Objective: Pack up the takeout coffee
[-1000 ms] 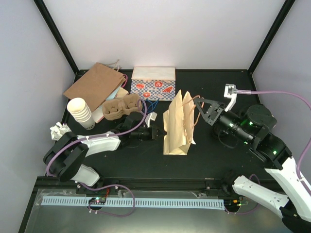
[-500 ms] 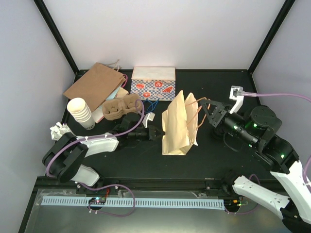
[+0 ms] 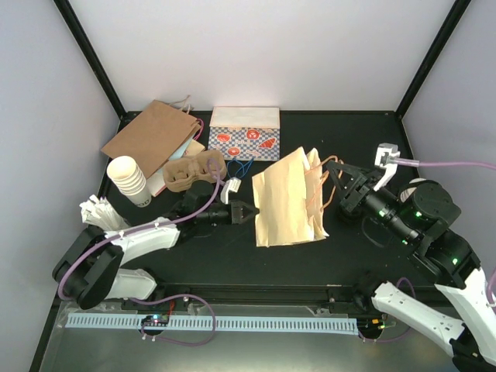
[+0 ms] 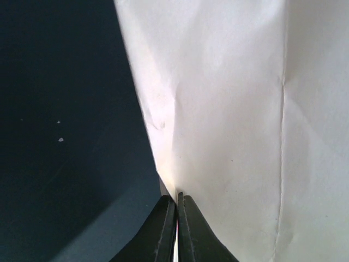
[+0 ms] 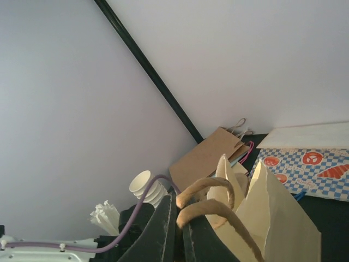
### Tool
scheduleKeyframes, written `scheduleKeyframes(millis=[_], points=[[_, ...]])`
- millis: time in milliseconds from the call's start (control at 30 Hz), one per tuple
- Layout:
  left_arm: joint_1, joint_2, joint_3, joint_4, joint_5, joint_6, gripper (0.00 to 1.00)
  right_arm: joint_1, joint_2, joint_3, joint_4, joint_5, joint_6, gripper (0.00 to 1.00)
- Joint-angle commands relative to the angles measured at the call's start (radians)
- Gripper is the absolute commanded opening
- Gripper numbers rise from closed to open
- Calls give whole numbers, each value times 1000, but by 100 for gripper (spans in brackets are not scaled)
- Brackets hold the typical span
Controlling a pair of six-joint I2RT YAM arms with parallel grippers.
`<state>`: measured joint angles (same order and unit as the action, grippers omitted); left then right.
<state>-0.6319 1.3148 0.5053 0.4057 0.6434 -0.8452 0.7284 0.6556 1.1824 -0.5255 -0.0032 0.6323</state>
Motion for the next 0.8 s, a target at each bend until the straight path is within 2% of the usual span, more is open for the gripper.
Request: scheduleKeyframes(millis=[0,100,233,300,367,433,567,767], points=[[9,-28,-20,-71,-46,85,5,-3,-42,-58,104,-6,-93,1],[10,-65,-45,-71,-54,123,9,-4,-88,-99,145,-12,-156,1],[10,-104,-80,-90,-87,192,21,-3,-127,-149,149,-49,-253,1],[9,-128,-80,-131,-121,228,33,-4,-129,-162,148,-51,-287,1],[10,-146,-73,-168,-153,254,51,-4,-127,-172,156,-40,-312,1],[9,-156,-71,-187,-173,270,62,-4,-120,-182,168,-30,-337,1],[10,-172,-68,-164,-174,290,70,-3,-84,-200,219,-55,-384,1],[9,-215,-49,-171,-198,326,73,-4,-17,-200,258,-72,-434,1]])
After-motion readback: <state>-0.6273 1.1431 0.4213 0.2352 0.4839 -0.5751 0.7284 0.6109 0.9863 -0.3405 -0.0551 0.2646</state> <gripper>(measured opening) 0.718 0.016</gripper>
